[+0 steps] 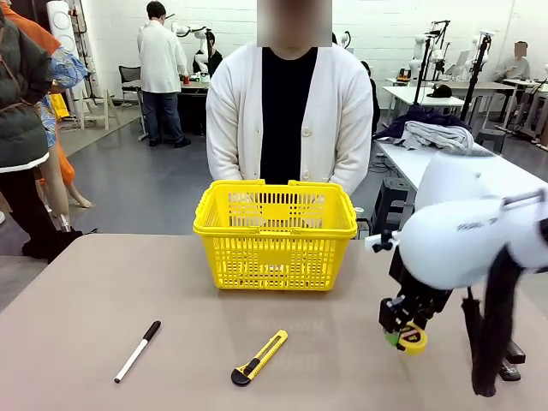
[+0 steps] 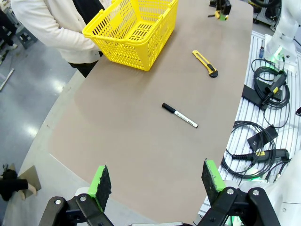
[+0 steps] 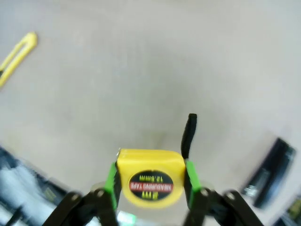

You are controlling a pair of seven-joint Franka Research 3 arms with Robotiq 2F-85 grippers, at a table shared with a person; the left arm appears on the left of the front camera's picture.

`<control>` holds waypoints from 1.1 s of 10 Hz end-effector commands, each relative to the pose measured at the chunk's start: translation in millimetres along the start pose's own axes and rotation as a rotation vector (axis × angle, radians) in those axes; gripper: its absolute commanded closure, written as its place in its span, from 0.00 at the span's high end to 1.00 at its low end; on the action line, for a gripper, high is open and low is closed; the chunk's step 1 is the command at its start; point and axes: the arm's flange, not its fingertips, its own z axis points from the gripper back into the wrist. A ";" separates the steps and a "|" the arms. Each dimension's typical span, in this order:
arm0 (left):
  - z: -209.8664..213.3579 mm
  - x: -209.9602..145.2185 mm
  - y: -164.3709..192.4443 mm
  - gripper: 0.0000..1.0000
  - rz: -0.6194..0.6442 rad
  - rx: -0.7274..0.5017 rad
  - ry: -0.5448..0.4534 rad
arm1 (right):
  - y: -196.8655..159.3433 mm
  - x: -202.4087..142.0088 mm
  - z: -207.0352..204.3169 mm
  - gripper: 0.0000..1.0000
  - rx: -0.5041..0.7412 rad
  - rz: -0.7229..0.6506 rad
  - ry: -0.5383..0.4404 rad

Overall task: Place the items the person wants into the basket.
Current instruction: Pick up the item the person points to and place it in the Market Basket.

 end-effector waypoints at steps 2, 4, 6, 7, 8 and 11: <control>-0.3 0.8 0.3 1.00 0.013 0.008 0.011 | 28.5 -29.3 149.7 0.04 -0.029 0.016 -0.015; -0.3 0.8 0.3 1.00 0.013 0.008 0.011 | 40.1 -22.9 185.5 0.04 -0.021 0.019 0.014; -0.3 0.8 0.3 1.00 0.013 0.008 0.011 | 38.2 -15.2 190.3 0.04 0.002 0.000 0.046; -0.3 0.8 0.3 1.00 0.013 0.008 0.011 | 34.1 -15.0 186.4 0.04 0.018 -0.007 0.060; -0.3 0.8 0.3 1.00 0.013 0.008 0.011 | 40.1 -30.0 201.9 0.04 -0.012 0.041 0.008; -0.3 0.8 0.3 1.00 0.013 0.008 0.011 | 40.1 -30.0 201.9 0.04 -0.012 0.041 0.008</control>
